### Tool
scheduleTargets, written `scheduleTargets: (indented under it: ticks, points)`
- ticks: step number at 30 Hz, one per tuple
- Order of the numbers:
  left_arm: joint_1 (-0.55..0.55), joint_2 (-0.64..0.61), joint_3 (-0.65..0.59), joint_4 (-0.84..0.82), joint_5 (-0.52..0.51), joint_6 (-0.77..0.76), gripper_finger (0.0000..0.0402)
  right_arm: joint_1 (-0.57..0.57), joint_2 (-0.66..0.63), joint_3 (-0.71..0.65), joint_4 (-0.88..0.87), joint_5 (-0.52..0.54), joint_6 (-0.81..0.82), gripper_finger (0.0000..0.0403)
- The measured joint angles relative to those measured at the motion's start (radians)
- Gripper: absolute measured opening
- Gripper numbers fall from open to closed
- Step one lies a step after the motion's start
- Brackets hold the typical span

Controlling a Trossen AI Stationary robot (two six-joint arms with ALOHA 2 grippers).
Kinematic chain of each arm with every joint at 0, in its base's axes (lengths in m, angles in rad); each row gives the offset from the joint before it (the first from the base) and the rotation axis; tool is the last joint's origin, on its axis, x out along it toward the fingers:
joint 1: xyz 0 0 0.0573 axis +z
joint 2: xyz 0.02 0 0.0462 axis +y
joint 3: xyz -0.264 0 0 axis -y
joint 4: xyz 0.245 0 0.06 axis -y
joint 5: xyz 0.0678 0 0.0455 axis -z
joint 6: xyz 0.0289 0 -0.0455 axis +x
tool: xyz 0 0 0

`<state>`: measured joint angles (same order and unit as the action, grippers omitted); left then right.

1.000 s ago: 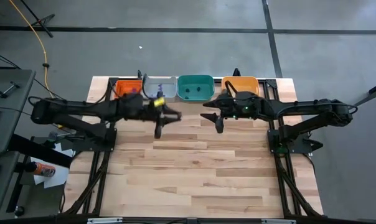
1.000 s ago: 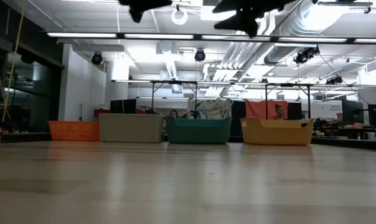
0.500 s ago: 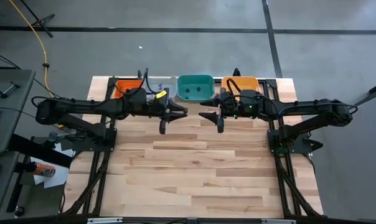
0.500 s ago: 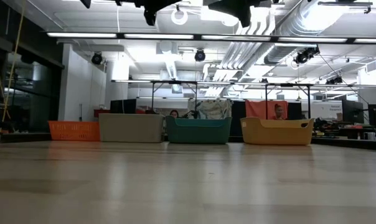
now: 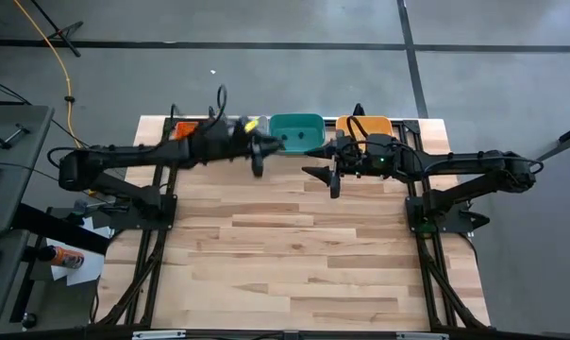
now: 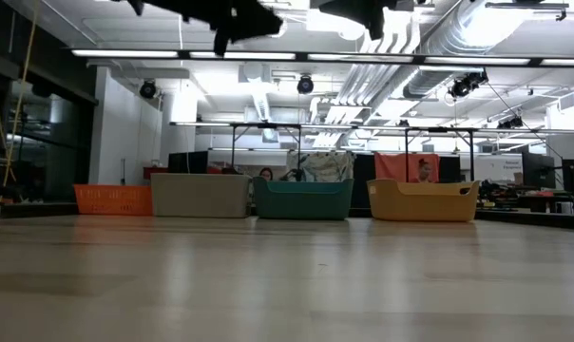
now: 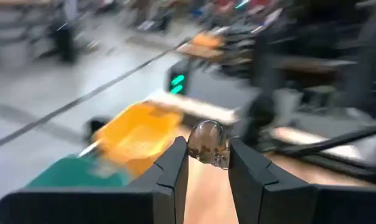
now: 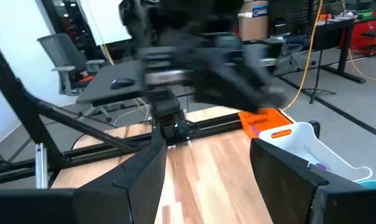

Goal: Sort Halloween decoration
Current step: Put the black skull into the green bin

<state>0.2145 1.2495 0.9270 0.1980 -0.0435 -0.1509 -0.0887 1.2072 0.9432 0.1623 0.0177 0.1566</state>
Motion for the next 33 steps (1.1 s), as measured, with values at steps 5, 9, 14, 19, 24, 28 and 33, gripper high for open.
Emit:
scheduleTargets:
  ticks: [5,9,14,19,24,28,33]
  points:
    - [0.174,0.134,0.167,-0.193,0.064,-0.004,0.0076,-0.022,-0.005,0.0,0.013,0.001,0.027,0.0228]
    - [0.281,0.315,0.324,-0.304,0.117,0.008,0.0076,-0.026,-0.005,0.0,0.023,0.002,0.027,0.0228]
    - [0.356,0.535,0.459,-0.41,0.115,0.046,0.0076,-0.025,-0.005,0.0,0.022,0.002,0.072,0.0228]
    - [0.381,0.676,0.491,-0.487,0.115,0.014,0.0076,-0.025,-0.005,0.0,0.015,0.002,0.108,0.0228]
    - [0.379,0.748,0.491,-0.547,0.115,0.021,0.0076,-0.025,-0.005,0.0,0.015,0.002,0.109,0.0228]
    - [0.378,0.756,0.491,-0.557,0.114,0.022,0.0077,-0.025,-0.005,0.0,0.014,0.002,0.109,0.0228]
    - [0.377,0.756,0.491,-0.542,0.112,0.022,0.0099,-0.025,-0.005,0.0,0.014,0.002,0.119,0.0228]
